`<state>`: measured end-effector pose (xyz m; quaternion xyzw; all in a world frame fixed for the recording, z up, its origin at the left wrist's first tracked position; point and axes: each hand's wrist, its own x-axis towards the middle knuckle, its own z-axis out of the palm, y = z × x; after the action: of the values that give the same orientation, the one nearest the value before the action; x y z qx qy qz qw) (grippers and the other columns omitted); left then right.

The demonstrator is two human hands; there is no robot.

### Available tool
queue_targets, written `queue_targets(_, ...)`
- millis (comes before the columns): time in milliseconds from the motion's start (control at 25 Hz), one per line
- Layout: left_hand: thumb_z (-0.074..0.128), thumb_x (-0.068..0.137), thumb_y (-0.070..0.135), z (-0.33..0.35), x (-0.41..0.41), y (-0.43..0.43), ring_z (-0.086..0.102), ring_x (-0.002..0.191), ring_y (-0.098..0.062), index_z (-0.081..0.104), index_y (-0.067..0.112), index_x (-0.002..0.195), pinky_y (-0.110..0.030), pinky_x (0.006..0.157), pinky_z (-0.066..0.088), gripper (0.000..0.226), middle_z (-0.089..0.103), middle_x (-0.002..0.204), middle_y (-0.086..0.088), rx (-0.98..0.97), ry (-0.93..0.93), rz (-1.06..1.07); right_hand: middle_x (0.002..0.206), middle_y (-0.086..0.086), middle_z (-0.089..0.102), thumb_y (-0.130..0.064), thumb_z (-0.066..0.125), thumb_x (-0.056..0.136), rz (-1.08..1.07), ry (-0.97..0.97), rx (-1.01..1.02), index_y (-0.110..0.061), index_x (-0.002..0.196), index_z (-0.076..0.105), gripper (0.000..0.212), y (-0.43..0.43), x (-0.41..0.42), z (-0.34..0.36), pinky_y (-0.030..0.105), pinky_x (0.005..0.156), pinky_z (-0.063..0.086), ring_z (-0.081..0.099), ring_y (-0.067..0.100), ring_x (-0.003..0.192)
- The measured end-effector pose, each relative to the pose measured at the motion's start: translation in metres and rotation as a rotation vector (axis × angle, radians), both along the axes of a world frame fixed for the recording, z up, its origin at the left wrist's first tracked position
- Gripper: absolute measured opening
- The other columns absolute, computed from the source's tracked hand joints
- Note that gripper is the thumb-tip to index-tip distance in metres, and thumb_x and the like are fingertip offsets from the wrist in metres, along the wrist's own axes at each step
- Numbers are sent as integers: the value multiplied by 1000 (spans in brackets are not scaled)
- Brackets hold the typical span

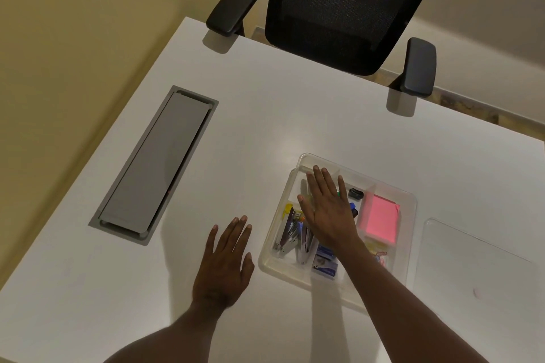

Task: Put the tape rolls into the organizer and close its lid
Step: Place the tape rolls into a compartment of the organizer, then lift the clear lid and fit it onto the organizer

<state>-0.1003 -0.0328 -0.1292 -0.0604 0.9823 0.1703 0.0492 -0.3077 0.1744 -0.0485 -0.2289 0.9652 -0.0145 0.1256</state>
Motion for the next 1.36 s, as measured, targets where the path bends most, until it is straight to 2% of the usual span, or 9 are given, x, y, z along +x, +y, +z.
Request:
queue_targets(320,34,108,46,1,0,0,13,167,-12,25,26,169,-52,136,13,64,17,179,5,8,33,-7,172,1,4,-57,17,105,-76,52,-89,-18,162,9,70,14,44,3,46,130,6,-5,14,159)
queue_targets(600,38,107,40,15,-1,0,16,166,-11,27,23,168,-53,135,18,64,22,178,4,37,28,0,172,-1,-2,-55,16,106,-152,39,-98,-20,162,4,67,47,109,14,43,130,5,-10,11,158)
queue_targets(720,33,107,39,32,0,4,17,166,-13,28,20,168,-53,136,15,64,21,178,3,36,-4,11,171,-4,0,-55,19,104,-195,-3,-127,-24,162,6,67,67,136,22,45,130,6,-11,9,157)
queue_targets(840,20,107,37,50,2,14,10,168,-17,21,19,170,-52,138,6,65,13,179,2,39,-73,40,171,-6,-1,-54,18,104,-216,-7,-133,-26,162,7,65,80,165,26,39,130,-4,-13,8,157)
queue_targets(920,17,108,36,60,5,25,0,168,-21,9,18,171,-51,137,-2,66,1,180,-1,36,-157,66,171,-4,5,-49,26,106,-227,34,-144,-24,161,15,62,86,189,32,39,130,-1,-4,13,159)
queue_targets(1080,27,114,39,79,7,31,-14,168,-25,-10,17,169,-54,137,0,71,-18,179,-5,-2,-341,25,153,7,48,-37,47,102,-220,102,-250,-15,146,50,49,99,245,38,44,117,42,45,24,143)
queue_targets(1160,34,112,42,87,11,30,-14,167,-26,-10,17,169,-55,136,3,76,-19,179,-6,-13,-402,-31,144,9,59,-38,44,102,-231,61,-245,-12,139,59,48,106,269,41,41,109,51,57,26,133)
queue_targets(1280,43,110,42,95,23,29,-14,167,-28,-11,17,169,-55,135,8,83,-21,178,-7,-8,-476,-80,146,9,58,-47,22,105,-322,-98,-174,-13,139,60,62,117,293,44,36,108,51,60,23,132)
queue_targets(1360,46,109,40,100,34,33,-14,167,-29,-11,16,169,-53,135,11,86,-22,178,-8,9,-505,-94,163,4,34,-48,22,106,-401,-183,-177,-17,153,42,60,129,303,38,31,121,32,37,18,150)
